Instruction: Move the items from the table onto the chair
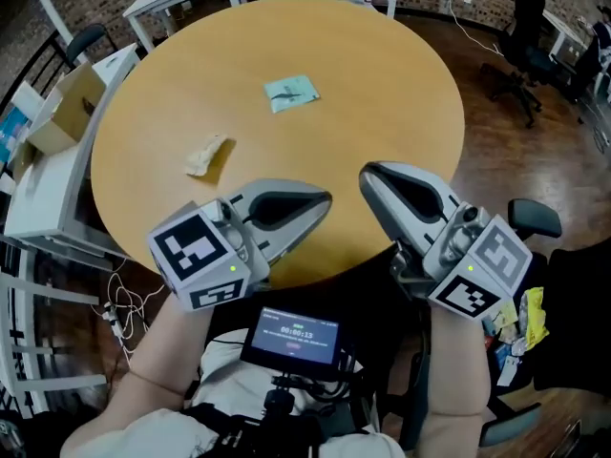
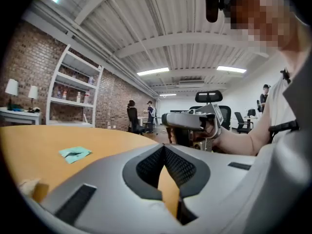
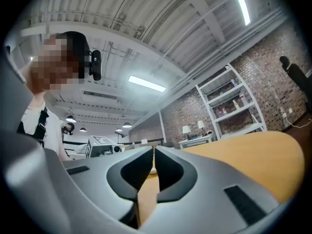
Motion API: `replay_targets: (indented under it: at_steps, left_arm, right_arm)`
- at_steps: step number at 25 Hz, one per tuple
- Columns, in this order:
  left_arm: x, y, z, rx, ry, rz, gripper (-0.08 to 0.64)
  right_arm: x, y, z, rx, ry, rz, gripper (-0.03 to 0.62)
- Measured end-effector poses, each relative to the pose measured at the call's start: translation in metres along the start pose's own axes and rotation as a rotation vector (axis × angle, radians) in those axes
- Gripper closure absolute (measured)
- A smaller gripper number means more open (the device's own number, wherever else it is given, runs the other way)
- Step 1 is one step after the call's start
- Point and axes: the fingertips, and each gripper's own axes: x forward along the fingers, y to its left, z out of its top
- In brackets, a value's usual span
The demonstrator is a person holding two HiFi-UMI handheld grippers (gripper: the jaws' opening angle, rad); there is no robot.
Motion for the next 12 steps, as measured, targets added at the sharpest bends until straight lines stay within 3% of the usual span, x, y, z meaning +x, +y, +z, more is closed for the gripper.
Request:
replay_targets:
  at_steps: [7,12]
  left_arm:
    - [-0.08,0.07,-0.041,-0.043,0.055,0.215,0.549]
    - [-0.125,0.101,-0.055,-0.091,0.04,0.299,0.549]
  right_arm:
    - [0.091,0.029,-0.041,-0.011,0.098,0.13,0.574]
    - [0.132,0.05,-0.069,-0.004,0.157,0.193,0.574]
